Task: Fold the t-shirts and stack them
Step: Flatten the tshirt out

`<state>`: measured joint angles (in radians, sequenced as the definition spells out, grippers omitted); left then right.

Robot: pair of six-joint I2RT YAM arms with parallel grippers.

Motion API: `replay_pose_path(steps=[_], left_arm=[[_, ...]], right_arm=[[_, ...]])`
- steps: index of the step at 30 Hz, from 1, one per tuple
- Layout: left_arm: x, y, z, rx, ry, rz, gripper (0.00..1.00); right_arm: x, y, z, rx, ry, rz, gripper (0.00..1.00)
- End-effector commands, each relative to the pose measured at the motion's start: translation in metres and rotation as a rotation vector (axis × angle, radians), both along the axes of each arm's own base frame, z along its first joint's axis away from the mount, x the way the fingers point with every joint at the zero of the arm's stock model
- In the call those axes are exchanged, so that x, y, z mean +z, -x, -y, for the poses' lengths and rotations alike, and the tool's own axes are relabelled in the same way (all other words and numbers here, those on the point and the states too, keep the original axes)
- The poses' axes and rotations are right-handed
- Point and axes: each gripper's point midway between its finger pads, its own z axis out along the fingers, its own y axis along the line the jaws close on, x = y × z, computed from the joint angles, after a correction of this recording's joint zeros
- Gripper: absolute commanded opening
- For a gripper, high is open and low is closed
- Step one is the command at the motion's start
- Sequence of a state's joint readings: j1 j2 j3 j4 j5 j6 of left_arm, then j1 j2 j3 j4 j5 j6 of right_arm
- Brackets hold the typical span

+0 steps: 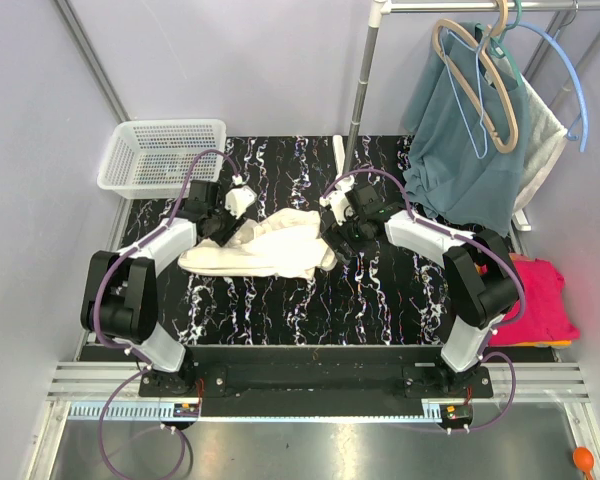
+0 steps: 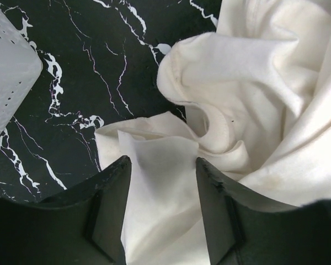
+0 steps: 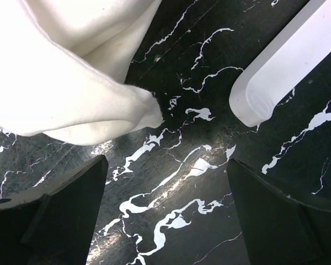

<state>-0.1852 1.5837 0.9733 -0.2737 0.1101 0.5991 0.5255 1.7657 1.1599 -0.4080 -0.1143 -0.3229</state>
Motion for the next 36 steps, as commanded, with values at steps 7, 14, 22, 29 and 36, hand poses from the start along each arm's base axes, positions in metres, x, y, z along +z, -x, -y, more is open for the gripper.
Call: replay_pose_path(steps=[7,14,22,29,36], left_arm=[[-0.005,-0.017,-0.005,-0.005,0.023,0.015,0.33],[-0.002,-0.022,-0.005,0.015,0.034,0.018,0.0],[0.026,-0.027,-0.004,0.028,0.051,0.077,0.0],[0.043,-0.025,-0.006,0.037,0.05,0.109,0.0],[0.047,-0.023,-0.008,0.041,0.047,0.121,0.0]], right_arm=[[0.021,-0.009,-0.005,0.009,-0.023,0.077,1.0],[0.023,-0.005,-0.011,0.021,-0.054,0.064,1.0],[0.023,-0.002,-0.029,0.081,-0.119,0.024,1.0],[0.02,-0.009,-0.037,0.113,-0.121,0.022,0.98],[0.006,-0.012,-0.045,0.132,-0.124,-0.01,0.96]])
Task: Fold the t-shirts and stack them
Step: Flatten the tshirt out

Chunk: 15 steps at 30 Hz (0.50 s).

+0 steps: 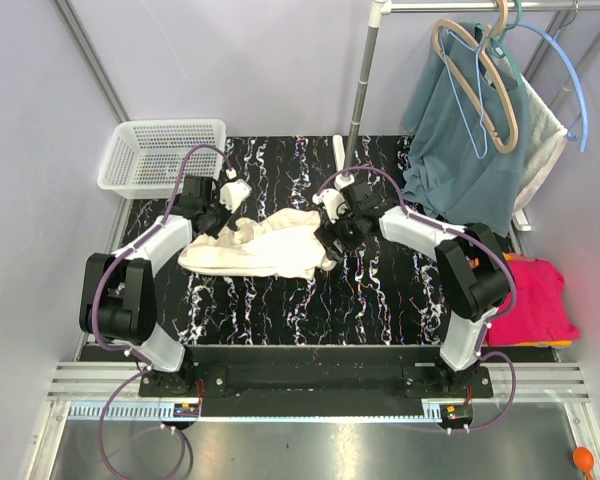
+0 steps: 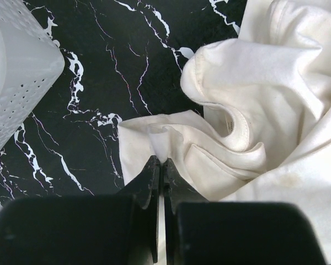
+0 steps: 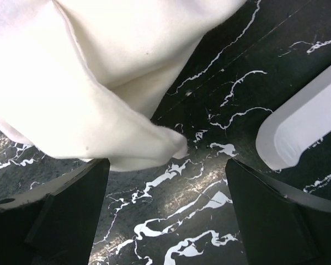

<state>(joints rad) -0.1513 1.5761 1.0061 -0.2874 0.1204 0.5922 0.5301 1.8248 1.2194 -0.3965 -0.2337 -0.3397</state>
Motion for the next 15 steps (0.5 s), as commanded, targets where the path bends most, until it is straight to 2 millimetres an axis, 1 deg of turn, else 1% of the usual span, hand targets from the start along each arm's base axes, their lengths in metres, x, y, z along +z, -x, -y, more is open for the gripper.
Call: replay_pose_path(steps=[1,3,5,7,8,10,11,13,14,15], left_arm=[[0.035,-0.014,0.001,0.006,0.026,0.101,0.0],[0.036,-0.014,0.001,0.008,0.022,0.106,0.0],[0.038,-0.015,0.0,0.01,0.019,0.111,0.0],[0.038,-0.014,-0.001,0.008,0.016,0.11,0.0],[0.037,-0.013,0.0,0.007,0.014,0.109,0.0],[0.035,-0.013,-0.001,0.008,0.011,0.105,0.0],[0.033,-0.012,-0.002,0.008,0.008,0.103,0.0],[0.031,-0.011,-0.001,0.007,0.008,0.1,0.0],[0.031,-0.01,-0.002,0.009,0.008,0.1,0.0],[0.031,-0.01,-0.002,0.01,0.009,0.099,0.0]], right_arm=[[0.004,-0.008,-0.018,0.051,-0.036,0.019,0.95],[0.0,-0.008,-0.021,0.059,-0.034,0.012,0.94],[-0.001,-0.01,-0.022,0.062,-0.034,0.011,0.9],[-0.002,-0.011,-0.026,0.068,-0.035,0.01,0.82],[-0.003,-0.011,-0.027,0.07,-0.036,0.009,0.75],[-0.004,-0.01,-0.028,0.075,-0.031,0.01,0.68],[-0.004,-0.01,-0.029,0.079,-0.03,0.011,0.59],[-0.005,-0.008,-0.03,0.085,-0.024,0.012,0.48],[-0.005,-0.007,-0.03,0.086,-0.022,0.011,0.32],[-0.003,-0.006,-0.03,0.088,-0.019,0.014,0.21]])
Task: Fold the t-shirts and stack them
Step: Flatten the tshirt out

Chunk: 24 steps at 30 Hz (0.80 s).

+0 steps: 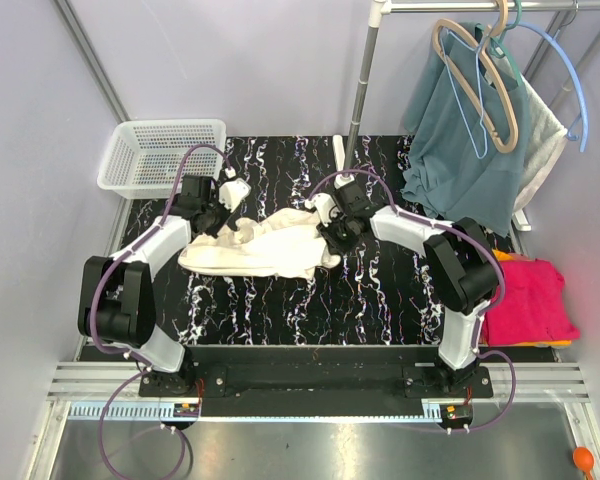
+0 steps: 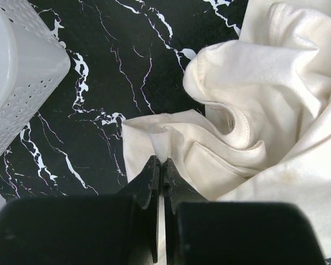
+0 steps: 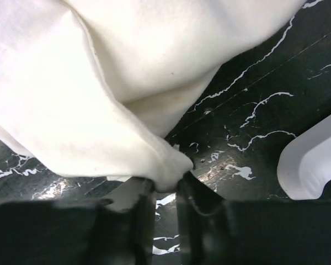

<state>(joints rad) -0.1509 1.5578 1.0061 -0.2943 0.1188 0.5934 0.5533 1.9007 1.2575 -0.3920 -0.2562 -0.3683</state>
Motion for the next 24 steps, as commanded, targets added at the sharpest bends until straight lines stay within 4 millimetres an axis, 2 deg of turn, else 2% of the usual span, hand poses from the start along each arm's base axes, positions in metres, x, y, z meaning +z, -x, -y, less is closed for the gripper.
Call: replay_pose_path(steps=[1,2,4,5,7,8,10,11,12,13,14,15,16,17,18,20,24], left_arm=[[0.026,-0.01,-0.002,0.012,0.01,0.09,0.0],[0.028,-0.01,-0.002,0.016,0.012,0.096,0.0],[0.038,-0.01,-0.003,0.038,0.025,0.116,0.0],[0.045,-0.01,-0.003,0.049,0.032,0.129,0.0],[0.072,-0.011,-0.003,0.082,0.068,0.178,0.0],[0.085,-0.011,-0.003,0.095,0.078,0.202,0.0],[0.129,-0.009,-0.004,0.125,0.115,0.296,0.0],[0.144,-0.008,-0.008,0.148,0.119,0.333,0.0],[0.177,-0.004,-0.01,0.165,0.145,0.406,0.0],[0.192,-0.001,-0.014,0.184,0.148,0.441,0.0],[0.206,0.002,-0.016,0.194,0.157,0.473,0.0],[0.231,0.008,-0.018,0.201,0.175,0.519,0.0],[0.242,0.011,-0.019,0.213,0.182,0.54,0.0],[0.25,0.014,-0.02,0.216,0.192,0.551,0.0],[0.266,0.019,-0.024,0.24,0.199,0.587,0.0],[0.28,0.023,-0.029,0.271,0.208,0.621,0.0],[0.318,0.023,-0.037,0.324,0.229,0.71,0.0]], right_arm=[[0.016,-0.008,-0.014,0.023,-0.02,0.049,0.09],[0.017,-0.008,-0.012,0.016,-0.011,0.054,0.0],[0.025,-0.014,-0.005,-0.011,0.021,0.089,0.0],[0.036,-0.018,-0.002,-0.02,0.031,0.118,0.0],[0.052,-0.028,0.009,-0.057,0.077,0.183,0.0],[0.073,-0.032,0.013,-0.071,0.082,0.229,0.0],[0.1,-0.044,0.028,-0.118,0.139,0.317,0.0],[0.127,-0.048,0.034,-0.129,0.148,0.375,0.0],[0.142,-0.052,0.04,-0.146,0.162,0.413,0.0],[0.156,-0.056,0.052,-0.183,0.206,0.461,0.0],[0.181,-0.058,0.058,-0.19,0.215,0.523,0.0],[0.195,-0.061,0.069,-0.224,0.25,0.566,0.0],[0.206,-0.062,0.074,-0.238,0.263,0.596,0.0],[0.226,-0.062,0.079,-0.247,0.264,0.645,0.0],[0.237,-0.063,0.087,-0.27,0.29,0.675,0.0],[0.263,-0.064,0.095,-0.283,0.307,0.739,0.0],[0.303,-0.072,0.111,-0.33,0.356,0.837,0.0]])
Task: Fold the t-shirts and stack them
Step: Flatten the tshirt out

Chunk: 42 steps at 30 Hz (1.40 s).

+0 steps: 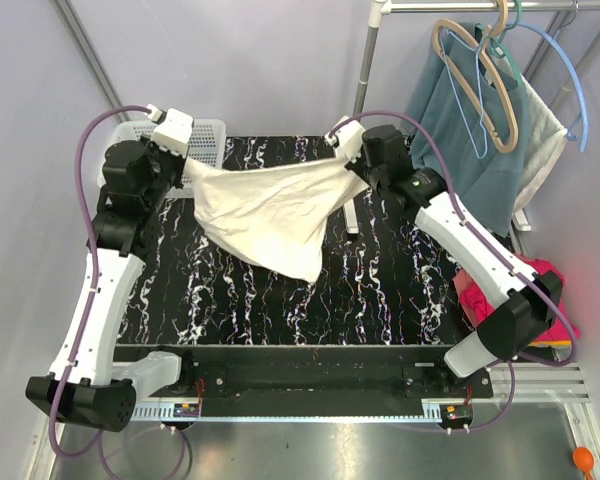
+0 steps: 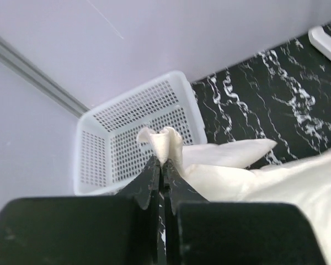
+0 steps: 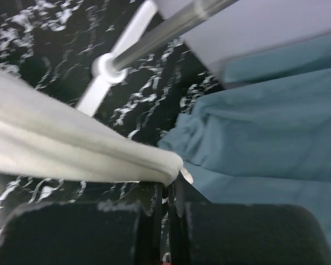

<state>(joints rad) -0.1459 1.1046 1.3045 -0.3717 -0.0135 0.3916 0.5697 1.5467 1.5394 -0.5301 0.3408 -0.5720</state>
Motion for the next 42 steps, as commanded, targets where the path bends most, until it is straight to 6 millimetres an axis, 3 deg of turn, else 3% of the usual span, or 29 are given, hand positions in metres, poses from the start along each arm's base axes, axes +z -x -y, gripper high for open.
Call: replay_pose_path(steps=[1,7,11,14,19,21,27,31,35,36,39,40,42], left_arm=[[0.037,-0.003,-0.019,0.121,0.045,0.082,0.0],[0.092,-0.01,-0.033,0.211,0.098,0.21,0.0],[0.124,-0.011,-0.026,0.166,0.1,0.261,0.0],[0.135,-0.014,-0.017,0.122,0.098,0.28,0.0],[0.151,-0.028,-0.017,0.126,0.089,0.314,0.0],[0.162,-0.031,-0.017,0.125,0.099,0.345,0.0],[0.192,-0.027,-0.028,0.178,0.064,0.408,0.0],[0.193,0.002,-0.024,0.139,0.015,0.416,0.0],[0.172,0.053,-0.016,0.071,-0.05,0.403,0.0],[0.168,0.063,-0.016,0.067,-0.058,0.404,0.0],[0.155,0.099,-0.02,0.049,-0.066,0.409,0.0],[0.16,0.12,-0.024,0.047,-0.059,0.439,0.0],[0.155,0.134,-0.027,0.043,-0.066,0.429,0.0]], right_arm=[[0.057,-0.01,0.034,-0.107,0.11,0.144,0.0],[0.121,-0.029,0.056,-0.162,0.142,0.278,0.0],[0.164,-0.032,0.064,-0.166,0.135,0.367,0.0],[0.173,-0.033,0.057,-0.132,0.106,0.384,0.0],[0.142,-0.043,0.048,-0.077,0.183,0.322,0.0],[0.14,-0.046,0.048,-0.079,0.195,0.318,0.0],[0.177,-0.047,0.052,-0.114,0.192,0.394,0.0],[0.197,-0.014,0.057,-0.075,0.212,0.393,0.0],[0.202,0.027,0.056,-0.028,0.217,0.375,0.0],[0.194,0.033,0.057,-0.023,0.232,0.356,0.0],[0.208,0.063,0.069,-0.029,0.197,0.392,0.0],[0.212,0.076,0.077,-0.039,0.162,0.399,0.0],[0.216,0.088,0.085,-0.046,0.135,0.404,0.0]])
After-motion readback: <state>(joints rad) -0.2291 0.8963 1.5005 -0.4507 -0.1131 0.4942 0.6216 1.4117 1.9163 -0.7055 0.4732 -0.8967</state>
